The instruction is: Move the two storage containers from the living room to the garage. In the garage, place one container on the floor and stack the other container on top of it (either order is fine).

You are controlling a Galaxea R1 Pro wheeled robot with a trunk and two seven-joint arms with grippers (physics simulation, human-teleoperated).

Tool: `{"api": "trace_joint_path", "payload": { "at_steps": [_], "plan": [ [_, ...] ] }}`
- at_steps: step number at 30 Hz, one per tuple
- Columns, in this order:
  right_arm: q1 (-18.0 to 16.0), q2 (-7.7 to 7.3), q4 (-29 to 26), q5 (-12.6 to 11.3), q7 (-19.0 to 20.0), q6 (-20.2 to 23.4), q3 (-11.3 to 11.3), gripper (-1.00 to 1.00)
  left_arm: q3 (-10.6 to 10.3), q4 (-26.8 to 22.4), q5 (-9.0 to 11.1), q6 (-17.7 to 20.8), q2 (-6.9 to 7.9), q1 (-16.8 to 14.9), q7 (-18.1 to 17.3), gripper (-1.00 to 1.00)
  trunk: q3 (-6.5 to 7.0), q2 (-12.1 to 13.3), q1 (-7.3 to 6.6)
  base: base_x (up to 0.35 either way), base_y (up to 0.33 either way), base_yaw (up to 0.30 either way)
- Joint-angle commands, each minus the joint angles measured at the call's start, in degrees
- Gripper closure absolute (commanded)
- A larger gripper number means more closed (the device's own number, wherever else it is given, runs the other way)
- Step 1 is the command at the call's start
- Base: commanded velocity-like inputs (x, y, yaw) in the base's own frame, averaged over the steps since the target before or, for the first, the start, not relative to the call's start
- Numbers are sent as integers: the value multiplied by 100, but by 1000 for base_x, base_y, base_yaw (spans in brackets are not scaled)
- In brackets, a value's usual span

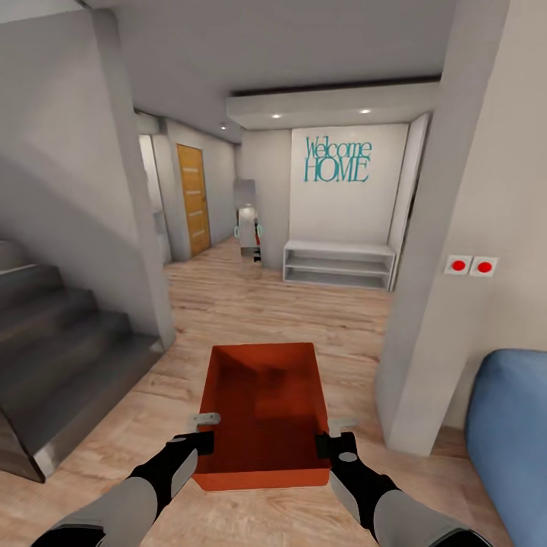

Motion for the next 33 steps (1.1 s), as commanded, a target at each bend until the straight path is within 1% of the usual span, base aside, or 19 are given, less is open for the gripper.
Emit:
{"api": "trace_joint_path", "payload": {
  "at_steps": [1, 33],
  "plan": [
    [-7, -59, 19, -490, -34, -38, -260, 100, 165, -32, -71, -399, 21, -1, 53, 100, -6, -4, 3, 322, 0, 0],
    [-7, -59, 19, -490, -34, -29, -260, 100, 165, -32, -71, -399, 19, -1, 53, 100, -6, -4, 3, 322, 0, 0]
  ]
}}
